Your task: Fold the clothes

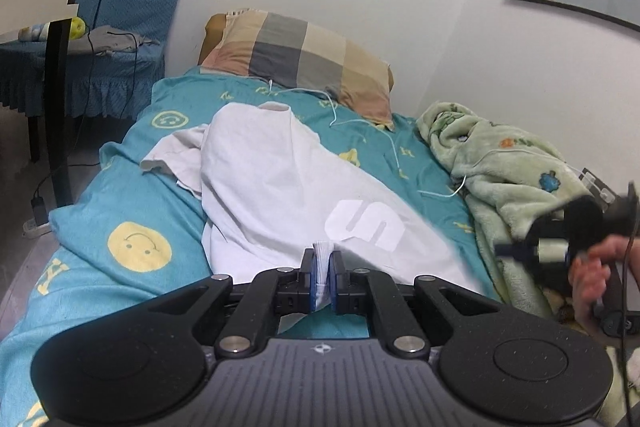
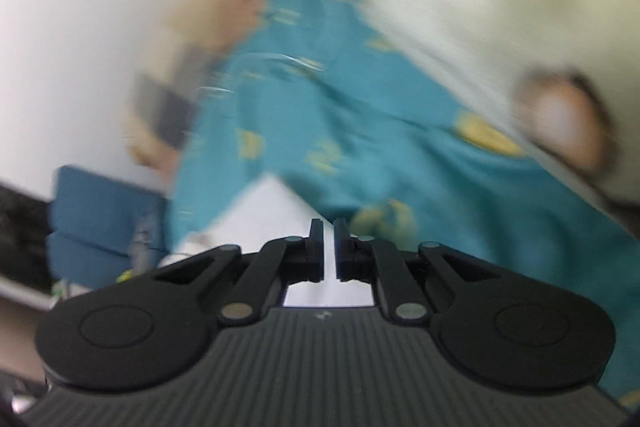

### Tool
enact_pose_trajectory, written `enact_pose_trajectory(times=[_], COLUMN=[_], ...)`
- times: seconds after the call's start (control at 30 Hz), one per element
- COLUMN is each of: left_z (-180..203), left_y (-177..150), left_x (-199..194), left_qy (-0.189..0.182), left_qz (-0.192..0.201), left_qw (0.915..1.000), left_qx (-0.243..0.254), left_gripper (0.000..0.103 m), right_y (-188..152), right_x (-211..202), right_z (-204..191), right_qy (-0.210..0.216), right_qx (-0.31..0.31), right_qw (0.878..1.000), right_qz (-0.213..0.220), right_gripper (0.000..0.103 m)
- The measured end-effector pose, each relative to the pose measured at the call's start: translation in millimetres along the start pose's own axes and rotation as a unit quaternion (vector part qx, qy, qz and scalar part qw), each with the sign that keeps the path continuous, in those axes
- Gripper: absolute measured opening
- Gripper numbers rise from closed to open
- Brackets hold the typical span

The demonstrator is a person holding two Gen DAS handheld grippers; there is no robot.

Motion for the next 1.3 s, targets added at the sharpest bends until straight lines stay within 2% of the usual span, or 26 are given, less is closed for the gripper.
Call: enact_pose_trajectory(times=[0.1, 0.23, 0.27, 0.33, 0.37, 0.4, 0.43, 0.6, 0.77, 0.87, 0.93, 1.03, 1.1, 1.13, 1.17, 1.2, 1.23, 1.27, 1.3], left_z=[0.9, -0.3, -0.1, 0.4, 0.6, 0.9, 1.2, -1.8, -7.5, -8.5, -8.5, -10.3, -12.1, -13.0, -13.9, -14.5, -14.6, -14.7, -14.5], left_y=[-3.7, -5.5, -5.5, -5.9, -6.2, -6.3, -6.3, -3.9, 9.3, 18.2, 20.4, 21.1, 22.0, 22.4, 22.4, 21.9, 21.5, 21.0, 20.6], left_x=[0.8, 0.6, 0.2, 0.0, 0.1, 0.3, 0.5, -1.6, -19.1, -30.0, -32.8, -34.5, -36.0, -36.9, -37.5, -37.6, -37.1, -36.7, -36.2], left_qy=[0.007, 0.01, 0.01, 0.012, 0.013, 0.014, 0.014, 0.02, 0.022, 0.019, 0.019, 0.019, 0.018, 0.018, 0.017, 0.016, 0.016, 0.016, 0.017], left_qz=[-0.002, -0.004, -0.005, -0.006, -0.008, -0.009, -0.01, 0.001, 0.052, 0.08, 0.083, 0.083, 0.085, 0.086, 0.087, 0.086, 0.085, 0.083, 0.082], left_qw=[0.9999, 0.9999, 0.9999, 0.9999, 0.9999, 0.9999, 0.9998, 0.9998, 0.9978, 0.9956, 0.9952, 0.9949, 0.9945, 0.9943, 0.9942, 0.9942, 0.9944, 0.9945, 0.9947], left_qx=[0.007, 0.001, 0.001, 0.001, 0.002, 0.001, 0.001, -0.007, -0.033, -0.045, -0.047, -0.053, -0.057, -0.06, -0.062, -0.063, -0.062, -0.061, -0.06], left_gripper=[0.007, 0.007, 0.007, 0.007, 0.007, 0.007, 0.007, 0.007, 0.007, 0.007, 0.007, 0.007, 0.007, 0.007, 0.007, 0.007, 0.007, 0.007, 0.007], right_y=[-7.9, -30.1, -37.1, -52.1, -60.6, -67.7, -75.1, -109.1, -125.7, -145.1, -165.6, -186.3, -195.0, -196.7, -195.8, -192.1, -187.5, -181.0, -174.1], right_x=[-8.3, -29.7, -33.1, -35.2, -32.4, -29.1, -25.2, -2.6, -4.7, -6.4, -3.4, 1.3, 6.7, 10.1, 12.3, 13.5, 13.8, 12.6, 10.8], right_z=[10.0, -17.3, -21.4, -26.3, -26.3, -25.1, -24.5, -23.2, -32.0, -41.5, -46.8, -51.0, -50.8, -49.2, -47.9, -47.6, -47.1, -46.3, -45.9], right_qy=[-0.005, 0.008, 0.01, 0.006, -0.001, -0.008, -0.015, -0.043, -0.059, -0.059, -0.072, -0.082, -0.104, -0.119, -0.13, -0.136, -0.14, -0.141, -0.139], right_qx=[0.005, -0.128, -0.154, -0.192, -0.207, -0.22, -0.232, -0.3, -0.37, -0.444, -0.507, -0.574, -0.612, -0.628, -0.635, -0.634, -0.629, -0.618, -0.603], right_qw=[1.0, 0.992, 0.988, 0.981, 0.978, 0.974, 0.971, 0.945, 0.92, 0.886, 0.851, 0.808, 0.778, 0.764, 0.757, 0.757, 0.761, 0.771, 0.783], right_qz=[-0.005, -0.002, -0.008, -0.026, -0.036, -0.046, -0.056, -0.122, -0.116, -0.115, -0.113, -0.103, -0.093, -0.087, -0.082, -0.077, -0.073, -0.07, -0.066], right_gripper=[0.01, 0.011, 0.015, 0.035, 0.056, 0.073, 0.075, 0.073, 0.073, 0.073, 0.073, 0.073, 0.071, 0.067, 0.054, 0.04, 0.032, 0.02, 0.015])
Point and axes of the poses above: each gripper's, at about its wrist camera, not at the fingertips, and x roughly the way its jaws point, z to its right, y to its top, the point moved 4 cm from there along x, roughly the way its jaws point, and after that the axes turned 4 degrees about -z, right-handed, at the moved point
